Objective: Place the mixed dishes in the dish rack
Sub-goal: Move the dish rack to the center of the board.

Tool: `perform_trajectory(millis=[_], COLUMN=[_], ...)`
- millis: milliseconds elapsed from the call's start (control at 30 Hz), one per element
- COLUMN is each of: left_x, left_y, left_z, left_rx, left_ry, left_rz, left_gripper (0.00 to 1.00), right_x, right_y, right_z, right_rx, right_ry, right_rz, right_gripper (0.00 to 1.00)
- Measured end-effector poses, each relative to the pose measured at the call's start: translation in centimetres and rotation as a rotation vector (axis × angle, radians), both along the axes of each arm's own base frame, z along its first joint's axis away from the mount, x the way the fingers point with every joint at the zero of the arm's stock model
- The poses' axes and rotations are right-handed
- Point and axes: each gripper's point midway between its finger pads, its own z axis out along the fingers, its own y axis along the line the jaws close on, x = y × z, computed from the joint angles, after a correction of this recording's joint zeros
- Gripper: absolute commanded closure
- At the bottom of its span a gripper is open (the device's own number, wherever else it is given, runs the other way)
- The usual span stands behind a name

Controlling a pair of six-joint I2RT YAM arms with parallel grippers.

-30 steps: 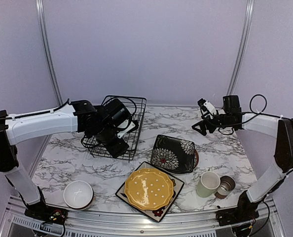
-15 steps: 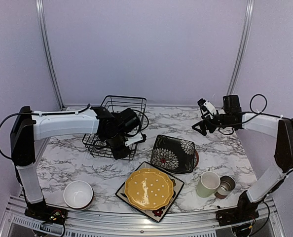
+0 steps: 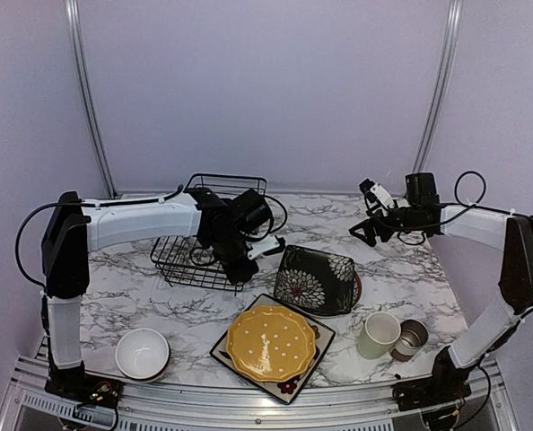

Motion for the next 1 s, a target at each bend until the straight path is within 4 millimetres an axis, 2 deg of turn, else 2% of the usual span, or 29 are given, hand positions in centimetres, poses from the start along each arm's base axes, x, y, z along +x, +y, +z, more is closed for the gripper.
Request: perform_trajectory(millis=[400, 667, 767, 1000], left_x=[0.6, 0.9, 0.7, 0.8], left_y=[-3.5, -4.5, -4.6, -4.7], left_z=[-0.2, 0.0, 0.0, 0.5], left_rx=[-0.089, -0.130, -0.140, -0.156], left_ry=[0.102, 0.141, 0.157, 0.160], left_rz=[0.093, 0.159, 0.166, 0.192], left_gripper=[0.98, 0.97, 0.91, 0.60], right_x=[0.0, 0.0, 0.0, 0.0], right_y=[0.0, -0.1, -0.1, 0.0], right_z=[0.0, 0.0, 0.0, 0.0], right_rx=[-0.002, -0.002, -0.002, -0.001], right_ry=[0.000, 0.000, 0.000, 0.000], right_rz=[-0.003, -0.003, -0.003, -0.002], right_gripper=[0.04, 0.04, 0.04, 0.04])
